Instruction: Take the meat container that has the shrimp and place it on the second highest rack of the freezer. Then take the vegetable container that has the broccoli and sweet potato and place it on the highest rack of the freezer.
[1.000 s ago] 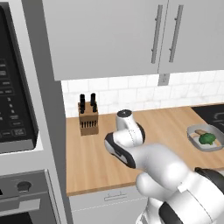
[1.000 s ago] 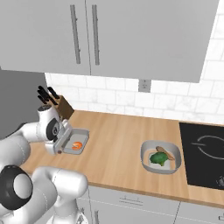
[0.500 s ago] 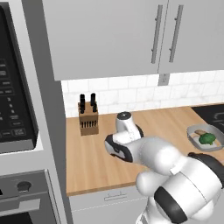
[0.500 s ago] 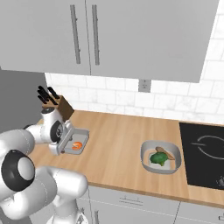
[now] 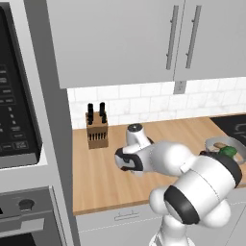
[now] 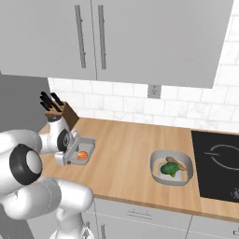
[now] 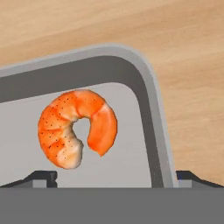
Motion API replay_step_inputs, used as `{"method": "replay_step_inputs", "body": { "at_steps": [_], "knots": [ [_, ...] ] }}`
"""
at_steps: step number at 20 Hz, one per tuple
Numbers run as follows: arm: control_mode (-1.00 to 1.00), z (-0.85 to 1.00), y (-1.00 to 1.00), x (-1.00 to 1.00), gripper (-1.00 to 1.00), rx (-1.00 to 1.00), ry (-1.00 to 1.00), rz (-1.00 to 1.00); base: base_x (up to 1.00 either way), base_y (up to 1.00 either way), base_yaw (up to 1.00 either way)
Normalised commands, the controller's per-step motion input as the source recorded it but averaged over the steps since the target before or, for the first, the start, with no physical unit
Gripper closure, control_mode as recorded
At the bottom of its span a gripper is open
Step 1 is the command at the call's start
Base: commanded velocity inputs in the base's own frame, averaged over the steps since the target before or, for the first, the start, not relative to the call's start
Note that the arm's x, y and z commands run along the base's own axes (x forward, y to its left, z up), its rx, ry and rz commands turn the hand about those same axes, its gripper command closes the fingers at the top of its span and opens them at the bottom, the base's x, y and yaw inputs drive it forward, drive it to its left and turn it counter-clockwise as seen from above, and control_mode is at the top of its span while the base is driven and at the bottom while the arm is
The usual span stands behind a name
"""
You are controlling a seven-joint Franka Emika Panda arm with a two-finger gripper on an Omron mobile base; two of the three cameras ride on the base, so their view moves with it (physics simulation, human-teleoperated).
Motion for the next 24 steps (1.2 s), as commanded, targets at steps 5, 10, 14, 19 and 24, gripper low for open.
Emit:
{"method": "replay_step_inputs", "body": {
  "at_steps": [5, 10, 14, 19, 24],
  "knots": [
    [-1.00, -0.27, 0.00, 0.00, -1.00, 0.00, 0.02, 0.00, 0.00, 0.00, 0.00],
    [-1.00, -0.21, 0.00, 0.00, -1.00, 0.00, 0.02, 0.00, 0.00, 0.00, 0.00],
    [-1.00, -0.08, 0.00, 0.00, -1.00, 0.00, 0.00, 0.00, 0.00, 0.00, 0.00],
    [-1.00, 0.00, 0.00, 0.00, -1.00, 0.00, -0.06, 0.00, 0.00, 0.00, 0.00],
    [-1.00, 0.00, 0.00, 0.00, -1.00, 0.00, 0.00, 0.00, 0.00, 0.00, 0.00]
  ]
}}
